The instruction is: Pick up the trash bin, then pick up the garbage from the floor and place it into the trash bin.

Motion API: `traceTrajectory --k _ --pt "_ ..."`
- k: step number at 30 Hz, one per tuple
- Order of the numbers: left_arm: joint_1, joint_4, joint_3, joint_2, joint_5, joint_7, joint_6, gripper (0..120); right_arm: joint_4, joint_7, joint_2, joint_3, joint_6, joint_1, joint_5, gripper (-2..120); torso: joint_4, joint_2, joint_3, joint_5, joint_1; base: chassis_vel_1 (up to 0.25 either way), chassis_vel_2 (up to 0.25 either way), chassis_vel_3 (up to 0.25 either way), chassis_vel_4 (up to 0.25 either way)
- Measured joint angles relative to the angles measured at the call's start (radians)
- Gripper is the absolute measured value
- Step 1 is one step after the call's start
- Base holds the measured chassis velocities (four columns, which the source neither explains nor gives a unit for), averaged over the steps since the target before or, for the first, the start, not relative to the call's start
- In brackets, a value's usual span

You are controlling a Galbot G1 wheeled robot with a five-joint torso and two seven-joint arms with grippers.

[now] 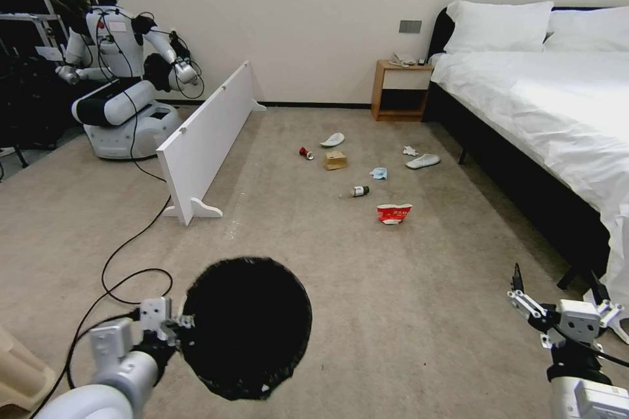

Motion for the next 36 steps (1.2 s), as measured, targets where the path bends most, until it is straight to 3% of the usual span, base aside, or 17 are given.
traceTrajectory --k 1,6,12,26,36 --pt "0.008 -0.031 -0.025 -0.002 -0.035 -0.024 0.01 2 -0.003 -0.016 -0.003 0.012 0.019 -0.011 0.002 100 0.0001 0.0 0.0 -0.0002 0.0 0.0 0.0 0.0 0.0" --pt "0.019 -0.088 -0.058 -0.013 -0.117 -0.09 0.028 2 -0.013 -0.029 -0.007 0.027 0.043 -0.034 0.004 100 -0.0002 0.0 0.0 -0.0001 0.0 0.0 0.0 0.0 0.0" --pt "0.023 -0.091 -0.082 -0.02 -0.19 -0.132 0.031 2 -0.026 -0.036 -0.003 0.028 0.076 -0.035 0.039 100 -0.0001 0.0 0.0 -0.0002 0.0 0.0 0.0 0.0 0.0" --pt "0.01 -0.056 -0.025 -0.032 -0.203 -0.149 0.031 2 -0.052 -0.072 0.003 0.03 0.125 -0.021 0.091 100 -0.0001 0.0 0.0 -0.0001 0.0 0.0 0.0 0.0 0.0" --pt "0.008 -0.035 -0.01 -0.032 -0.19 -0.144 0.031 2 -0.07 -0.071 0.009 0.017 0.125 -0.005 0.088 100 0.0 0.0 0.0 -0.0003 0.0 -0.071 0.061 0.064 -0.069"
